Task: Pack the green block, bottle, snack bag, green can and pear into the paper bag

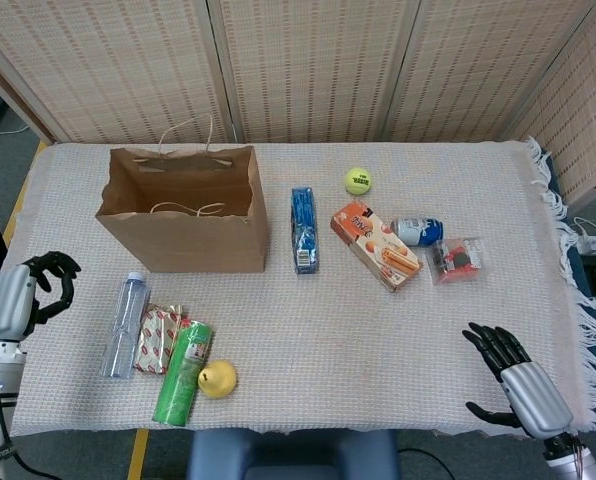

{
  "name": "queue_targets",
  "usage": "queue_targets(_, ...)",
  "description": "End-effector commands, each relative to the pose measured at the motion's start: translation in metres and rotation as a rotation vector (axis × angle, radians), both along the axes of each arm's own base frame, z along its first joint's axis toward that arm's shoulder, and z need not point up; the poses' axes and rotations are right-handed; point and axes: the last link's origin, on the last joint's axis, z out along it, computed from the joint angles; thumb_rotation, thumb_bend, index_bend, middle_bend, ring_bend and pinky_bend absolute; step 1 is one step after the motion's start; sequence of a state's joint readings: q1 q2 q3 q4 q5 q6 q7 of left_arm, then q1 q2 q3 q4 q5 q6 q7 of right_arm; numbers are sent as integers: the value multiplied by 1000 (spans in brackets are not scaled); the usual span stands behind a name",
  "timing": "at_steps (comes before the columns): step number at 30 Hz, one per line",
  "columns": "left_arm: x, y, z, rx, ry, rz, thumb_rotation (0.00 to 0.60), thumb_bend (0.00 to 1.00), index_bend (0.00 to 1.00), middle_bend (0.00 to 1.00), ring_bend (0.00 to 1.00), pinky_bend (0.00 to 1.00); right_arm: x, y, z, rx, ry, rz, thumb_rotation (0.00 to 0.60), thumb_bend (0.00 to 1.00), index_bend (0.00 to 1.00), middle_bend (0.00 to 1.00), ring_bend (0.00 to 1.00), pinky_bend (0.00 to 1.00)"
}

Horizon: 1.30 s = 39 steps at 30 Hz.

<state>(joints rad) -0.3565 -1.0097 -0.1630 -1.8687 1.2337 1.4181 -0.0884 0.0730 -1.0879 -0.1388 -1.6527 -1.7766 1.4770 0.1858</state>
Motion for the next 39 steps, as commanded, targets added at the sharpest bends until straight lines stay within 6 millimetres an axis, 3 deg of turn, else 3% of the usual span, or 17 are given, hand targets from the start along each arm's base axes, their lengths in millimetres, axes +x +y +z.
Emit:
queue_targets(1, -48, -24, -8, -114, 339, -119, 600, 514, 393, 410, 365, 502, 0, 0, -1, 0, 1, 3, 600, 57, 0, 0, 0, 0)
queue_targets(5, -59, -25, -24, -186, 642, -322, 600, 392, 98, 95, 91, 265, 1, -1, -2, 3, 3, 3, 600, 58, 0, 0, 0, 0)
queue_targets(8, -57, -20, -38, -214, 833, -495, 600, 359, 1, 0, 1, 132, 2, -2, -3, 6, 3, 3, 600, 58, 0, 0, 0, 0)
queue_targets(13, -49, -3, -65, -252, 1096, -714, 600, 350, 0, 0, 0, 83, 2, -2, -2, 12, 0, 0, 600, 58, 0, 0, 0, 0)
queue_targets(20, -37, 18, -95, -311, 1244, -822, 600, 349, 0, 0, 0, 78, 1, -2, -1, 23, -10, -10, 600, 58, 0, 0, 0, 0)
queue_targets(24, -41, 27, -99, -340, 1355, -863, 600, 350, 0, 0, 0, 73, 0, -3, 0, 30, -17, -20, 600, 58, 0, 0, 0, 0)
queue_targets(39, -65, 45, -89, -364, 1438, -782, 600, 353, 0, 0, 0, 73, 1, -3, -2, 42, -14, -26, 600, 58, 0, 0, 0, 0)
